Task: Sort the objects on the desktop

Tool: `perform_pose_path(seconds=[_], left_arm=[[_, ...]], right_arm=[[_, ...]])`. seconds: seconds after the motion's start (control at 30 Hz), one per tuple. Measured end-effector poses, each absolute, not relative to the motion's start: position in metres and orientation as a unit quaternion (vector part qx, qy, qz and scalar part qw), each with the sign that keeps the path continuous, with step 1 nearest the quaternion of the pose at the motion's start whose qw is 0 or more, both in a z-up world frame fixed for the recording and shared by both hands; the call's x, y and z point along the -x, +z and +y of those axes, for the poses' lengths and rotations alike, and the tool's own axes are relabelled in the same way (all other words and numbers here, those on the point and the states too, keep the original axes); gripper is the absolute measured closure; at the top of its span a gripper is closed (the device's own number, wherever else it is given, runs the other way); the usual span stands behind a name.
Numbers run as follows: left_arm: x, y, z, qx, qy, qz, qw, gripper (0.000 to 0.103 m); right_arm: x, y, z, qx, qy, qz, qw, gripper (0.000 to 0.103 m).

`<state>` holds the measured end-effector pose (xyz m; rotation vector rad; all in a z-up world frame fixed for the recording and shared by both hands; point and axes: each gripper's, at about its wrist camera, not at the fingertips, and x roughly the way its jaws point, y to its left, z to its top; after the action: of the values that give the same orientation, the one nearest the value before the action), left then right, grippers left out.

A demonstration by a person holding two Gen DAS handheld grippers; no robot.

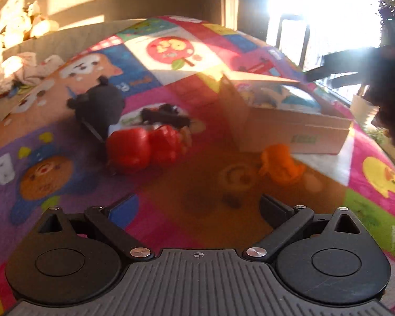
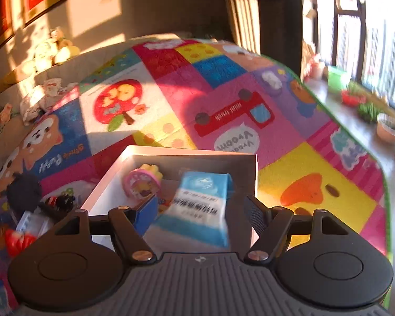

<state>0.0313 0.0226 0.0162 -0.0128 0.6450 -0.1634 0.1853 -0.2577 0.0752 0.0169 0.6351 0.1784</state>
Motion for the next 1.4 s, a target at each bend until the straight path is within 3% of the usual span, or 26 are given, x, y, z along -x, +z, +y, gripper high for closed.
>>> perform_pose_path(seconds=[0.13, 0.4, 0.47, 0.53, 0.9, 0.97, 1.0, 1.03, 1.27, 1.33, 1.4], left_arm=[[-0.027, 0.013, 0.03, 0.021, -0.053, 0.314, 0.948, 0.002], [-0.016, 0.009, 0.031, 0.019, -0.025, 0.293, 0.956, 0.002], [-0.014, 0.009, 0.029, 0.013, -0.024, 0.288, 0.957, 0.002], [-0.015, 0.009, 0.028, 0.011, -0.024, 0.288, 0.957, 0.001], [-0.024, 0.008, 0.033, 0.034, -0.03, 0.309, 0.95, 0.002], [-0.034, 0.011, 0.04, 0.061, -0.03, 0.317, 0.946, 0.002], [-0.042, 0.015, 0.044, 0.077, -0.024, 0.32, 0.944, 0.002], [-0.05, 0.02, 0.048, 0.095, -0.018, 0.319, 0.943, 0.002], [-0.119, 0.033, 0.084, 0.224, 0.031, 0.346, 0.911, 0.002], [-0.135, 0.027, 0.086, 0.225, 0.04, 0.37, 0.9, 0.002], [-0.143, 0.021, 0.084, 0.205, 0.054, 0.382, 0.9, 0.007]], right_arm=[[-0.124, 0.082, -0.24, 0.041, 0.147, 0.285, 0.946, 0.024], [-0.095, 0.027, -0.171, 0.068, 0.24, 0.343, 0.906, 0.024], [-0.101, 0.014, -0.159, 0.061, 0.253, 0.355, 0.898, 0.027], [-0.104, 0.006, -0.15, 0.076, 0.246, 0.357, 0.898, 0.049], [-0.046, 0.012, -0.209, 0.036, 0.21, 0.356, 0.91, 0.05], [-0.032, 0.01, -0.219, 0.034, 0.187, 0.344, 0.919, 0.044], [-0.026, 0.01, -0.224, 0.028, 0.181, 0.338, 0.923, 0.033], [-0.02, 0.01, -0.228, 0.017, 0.177, 0.33, 0.927, 0.028], [-0.004, -0.004, -0.239, -0.032, 0.152, 0.295, 0.943, 0.023], [0.0, -0.002, -0.244, -0.048, 0.151, 0.275, 0.948, 0.013], [0.001, -0.002, -0.247, -0.059, 0.152, 0.265, 0.95, 0.013]])
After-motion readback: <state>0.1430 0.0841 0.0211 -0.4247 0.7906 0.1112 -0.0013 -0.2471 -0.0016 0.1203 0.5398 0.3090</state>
